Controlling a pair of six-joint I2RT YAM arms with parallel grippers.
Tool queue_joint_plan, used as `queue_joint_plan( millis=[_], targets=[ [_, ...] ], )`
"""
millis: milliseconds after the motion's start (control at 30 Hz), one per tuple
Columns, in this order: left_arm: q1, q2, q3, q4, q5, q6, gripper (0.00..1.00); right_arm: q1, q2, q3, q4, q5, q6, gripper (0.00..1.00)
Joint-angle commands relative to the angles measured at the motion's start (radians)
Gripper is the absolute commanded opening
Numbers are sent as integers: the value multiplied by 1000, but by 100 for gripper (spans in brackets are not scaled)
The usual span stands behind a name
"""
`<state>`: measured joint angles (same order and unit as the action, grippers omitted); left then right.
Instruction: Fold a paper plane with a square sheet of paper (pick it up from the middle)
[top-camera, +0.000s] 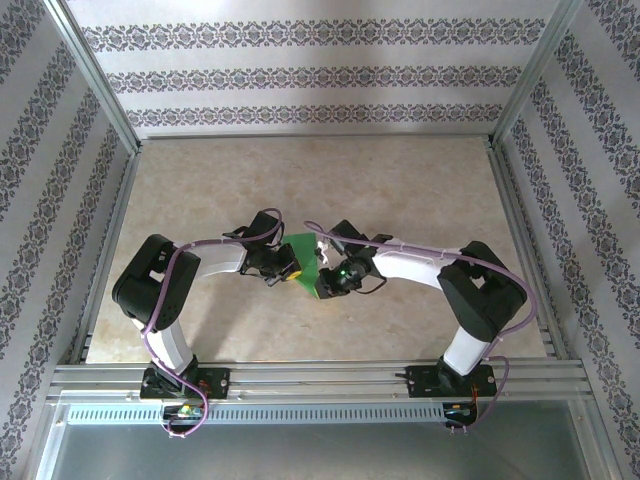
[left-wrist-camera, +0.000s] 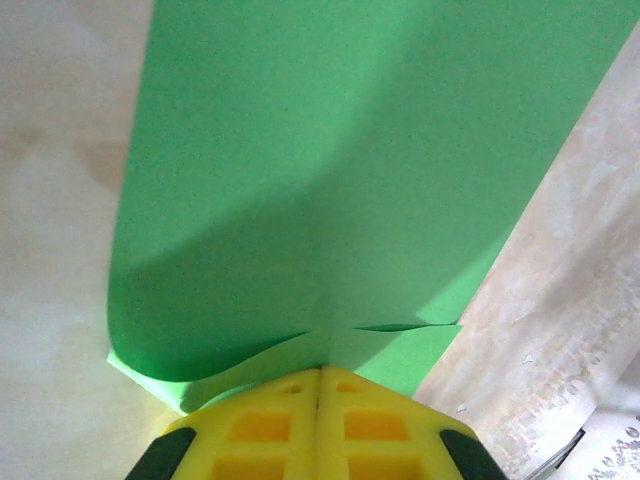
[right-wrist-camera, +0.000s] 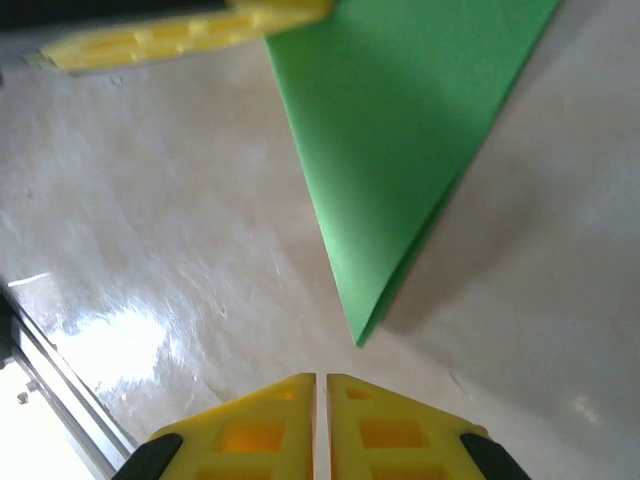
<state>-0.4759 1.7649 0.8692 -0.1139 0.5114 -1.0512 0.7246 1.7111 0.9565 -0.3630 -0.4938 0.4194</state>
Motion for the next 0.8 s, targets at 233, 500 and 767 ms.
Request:
queue_joint_plan(
  millis=[233,500,767],
  targets=[
    [7,61,-18,-115,-97,25,6,17,142,104,16,47,-4,13],
    [8,12,28,-31,-20,93,12,18,163,65,-7,89,-4,13],
    [-27,-34,-1,77,27,153,18,12,176,53,-15,118,26,12]
  ],
)
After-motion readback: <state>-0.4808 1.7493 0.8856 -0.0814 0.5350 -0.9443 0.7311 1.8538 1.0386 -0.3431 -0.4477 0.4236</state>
